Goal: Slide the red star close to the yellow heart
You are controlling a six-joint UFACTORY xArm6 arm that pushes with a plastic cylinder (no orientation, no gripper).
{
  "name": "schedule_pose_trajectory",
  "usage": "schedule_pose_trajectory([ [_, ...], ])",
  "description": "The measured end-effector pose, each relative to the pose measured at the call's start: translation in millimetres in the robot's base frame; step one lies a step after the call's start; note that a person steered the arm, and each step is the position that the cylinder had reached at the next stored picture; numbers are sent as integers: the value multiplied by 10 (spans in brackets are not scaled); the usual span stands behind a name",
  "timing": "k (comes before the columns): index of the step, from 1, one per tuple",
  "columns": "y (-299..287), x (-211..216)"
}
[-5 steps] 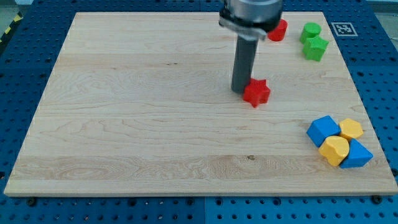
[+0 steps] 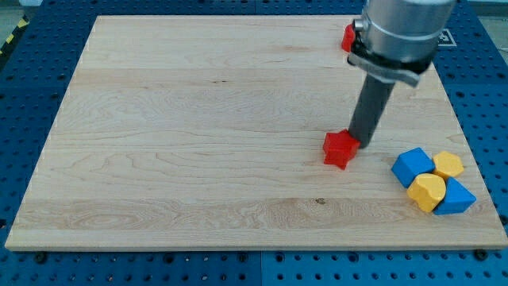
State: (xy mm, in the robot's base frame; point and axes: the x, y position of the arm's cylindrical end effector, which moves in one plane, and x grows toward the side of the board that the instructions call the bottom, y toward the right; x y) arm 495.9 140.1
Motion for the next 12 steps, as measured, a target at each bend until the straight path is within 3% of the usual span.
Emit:
schedule_pose_trajectory([
  [1, 0, 19],
  [2, -19, -440],
  [3, -389, -587],
  [4, -554, -306],
  [6, -146, 330],
  [8, -966, 132],
  [9, -1209, 415],
  [10, -1095, 748],
  [12, -365, 786],
])
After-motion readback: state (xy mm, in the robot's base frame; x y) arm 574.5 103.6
